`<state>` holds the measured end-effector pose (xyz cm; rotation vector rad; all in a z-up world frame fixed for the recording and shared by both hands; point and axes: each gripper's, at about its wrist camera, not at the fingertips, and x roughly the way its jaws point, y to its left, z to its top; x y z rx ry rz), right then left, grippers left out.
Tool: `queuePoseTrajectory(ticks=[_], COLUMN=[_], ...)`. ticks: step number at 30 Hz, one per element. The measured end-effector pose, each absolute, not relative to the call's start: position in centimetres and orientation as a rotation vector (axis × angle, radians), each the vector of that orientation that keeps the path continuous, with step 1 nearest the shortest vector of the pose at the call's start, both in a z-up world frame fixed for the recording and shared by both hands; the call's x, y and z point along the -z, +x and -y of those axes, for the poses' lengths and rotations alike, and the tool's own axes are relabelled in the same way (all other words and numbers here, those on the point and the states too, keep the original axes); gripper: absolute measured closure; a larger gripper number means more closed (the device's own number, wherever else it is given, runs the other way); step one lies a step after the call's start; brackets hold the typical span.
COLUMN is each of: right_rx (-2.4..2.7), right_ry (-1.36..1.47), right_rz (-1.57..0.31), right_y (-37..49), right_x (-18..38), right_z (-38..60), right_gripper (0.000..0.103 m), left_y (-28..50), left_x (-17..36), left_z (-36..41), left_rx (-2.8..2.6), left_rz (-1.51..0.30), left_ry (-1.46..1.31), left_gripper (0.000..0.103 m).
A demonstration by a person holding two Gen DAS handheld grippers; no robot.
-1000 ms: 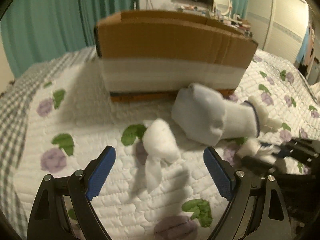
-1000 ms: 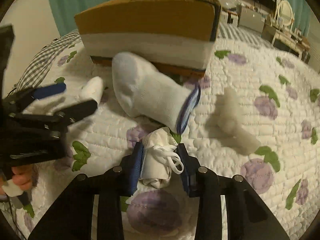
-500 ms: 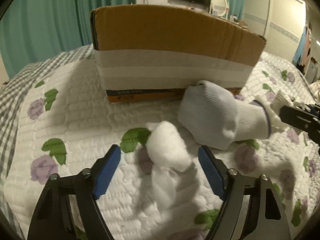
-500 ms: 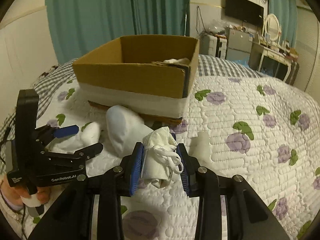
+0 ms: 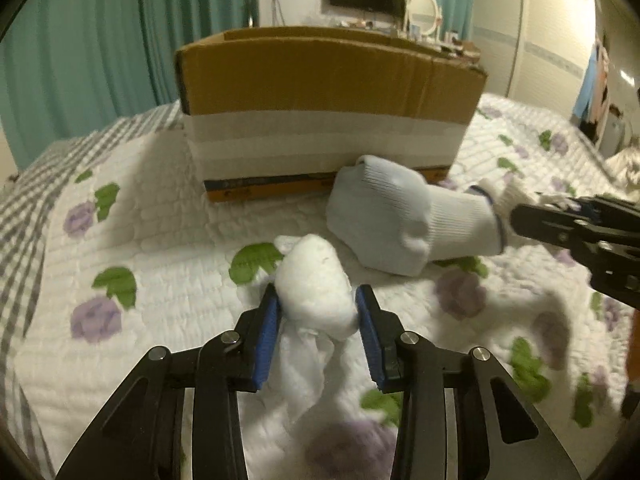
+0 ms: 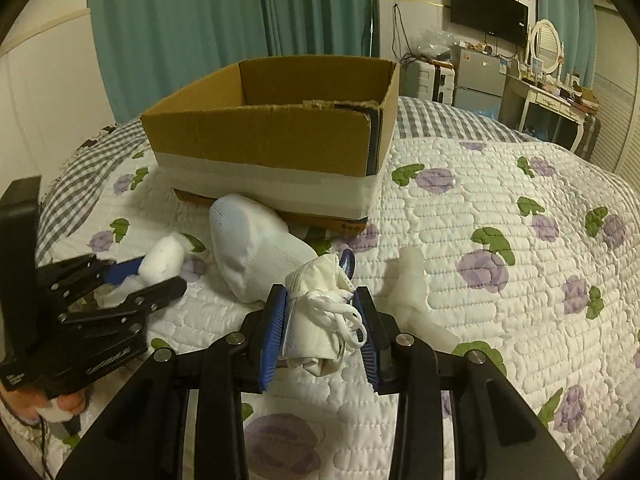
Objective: Organize soft objects
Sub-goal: 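Grasp the laced white sock with the right tool while the left grasps the rolled sock, then carry both socks into the cardboard box and open both tools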
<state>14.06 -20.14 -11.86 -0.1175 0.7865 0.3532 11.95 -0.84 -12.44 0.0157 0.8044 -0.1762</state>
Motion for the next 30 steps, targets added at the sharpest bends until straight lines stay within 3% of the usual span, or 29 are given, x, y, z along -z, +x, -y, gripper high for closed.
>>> queuePoseTrajectory(ticks=[6, 18, 30], right_rx=[-0.359, -0.399, -0.452], right_ry=[-0.115, -0.088, -0.082], right_rz=[-0.755, -0.620, -0.472], right_y=[12.7, 8.6, 10.6], right_x=[10.5, 4.3, -5.2], right_z=[20.1, 20.6, 21.1], right_gripper=[0.069, 0.069, 0.069], left_y=[9.3, 5.3, 8.7], left_x=[10.9, 2.8, -5.0], left_z=[1.6, 2.8, 4.5], left_rx=[0.146, 0.123, 0.146], left_rz=[-0.798, -0.673, -0.515], left_ry=[0.005, 0.009, 0.048], left_gripper=[0.066, 0.066, 0.066])
